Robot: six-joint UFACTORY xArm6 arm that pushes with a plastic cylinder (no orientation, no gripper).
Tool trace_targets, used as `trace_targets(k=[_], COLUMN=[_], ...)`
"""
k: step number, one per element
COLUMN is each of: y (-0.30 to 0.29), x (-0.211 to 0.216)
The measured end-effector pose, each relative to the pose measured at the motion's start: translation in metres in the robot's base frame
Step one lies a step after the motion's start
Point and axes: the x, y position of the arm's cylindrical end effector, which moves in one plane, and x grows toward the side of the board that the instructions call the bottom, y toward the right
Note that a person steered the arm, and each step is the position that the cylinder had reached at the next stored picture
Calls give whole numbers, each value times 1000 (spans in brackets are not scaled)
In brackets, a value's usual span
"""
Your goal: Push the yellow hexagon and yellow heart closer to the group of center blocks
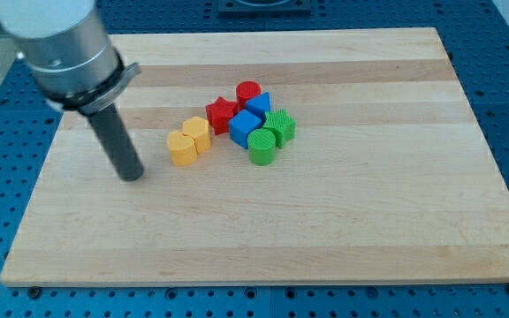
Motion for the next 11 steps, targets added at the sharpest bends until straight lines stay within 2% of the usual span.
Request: trace_targets(k=[1,2,3,4,5,8,11], y=[27,19,15,38,73,78,92], x=[-16,-2,-12,-23,-22,17,9])
